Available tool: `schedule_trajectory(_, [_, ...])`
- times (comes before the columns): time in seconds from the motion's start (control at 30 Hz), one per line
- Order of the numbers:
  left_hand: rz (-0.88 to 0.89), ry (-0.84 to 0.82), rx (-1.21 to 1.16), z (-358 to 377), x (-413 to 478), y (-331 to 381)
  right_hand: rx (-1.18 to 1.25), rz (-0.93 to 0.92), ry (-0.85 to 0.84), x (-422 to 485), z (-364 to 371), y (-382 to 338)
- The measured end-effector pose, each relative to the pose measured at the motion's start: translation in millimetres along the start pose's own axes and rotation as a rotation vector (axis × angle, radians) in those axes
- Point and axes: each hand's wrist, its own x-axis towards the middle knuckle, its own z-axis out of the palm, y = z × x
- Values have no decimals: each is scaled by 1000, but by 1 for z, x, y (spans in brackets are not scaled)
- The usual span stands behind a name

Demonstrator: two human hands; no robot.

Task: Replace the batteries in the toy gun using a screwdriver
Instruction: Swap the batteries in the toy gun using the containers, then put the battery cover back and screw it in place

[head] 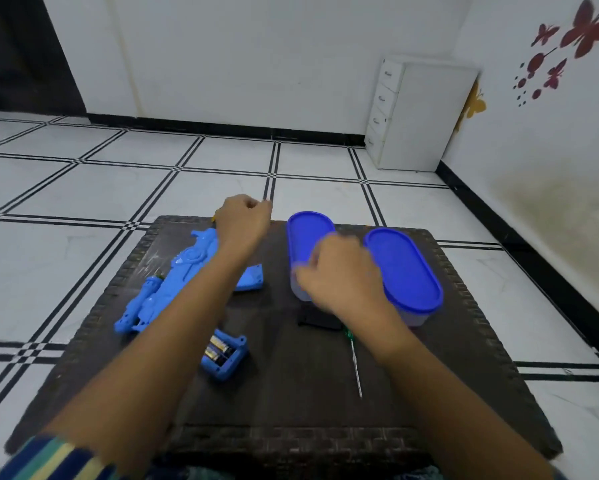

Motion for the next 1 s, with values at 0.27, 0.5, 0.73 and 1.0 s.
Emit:
schedule_trajectory(0.27, [-20,-176,270,-83,-89,-43,-154,44,-386,-62,52,-13])
schedule_trajectory(0.5, [-5,-30,309,-116,-107,-66,59,43,-126,-80,59,-9])
schedule_trajectory(0.73, [109,-150,415,-131,-97,-80,363,28,-53,-69,48,-3])
schedule_trajectory(1.0, [87,-262,388,-137,-91,-80,255,-391,-263,-77,63,-45])
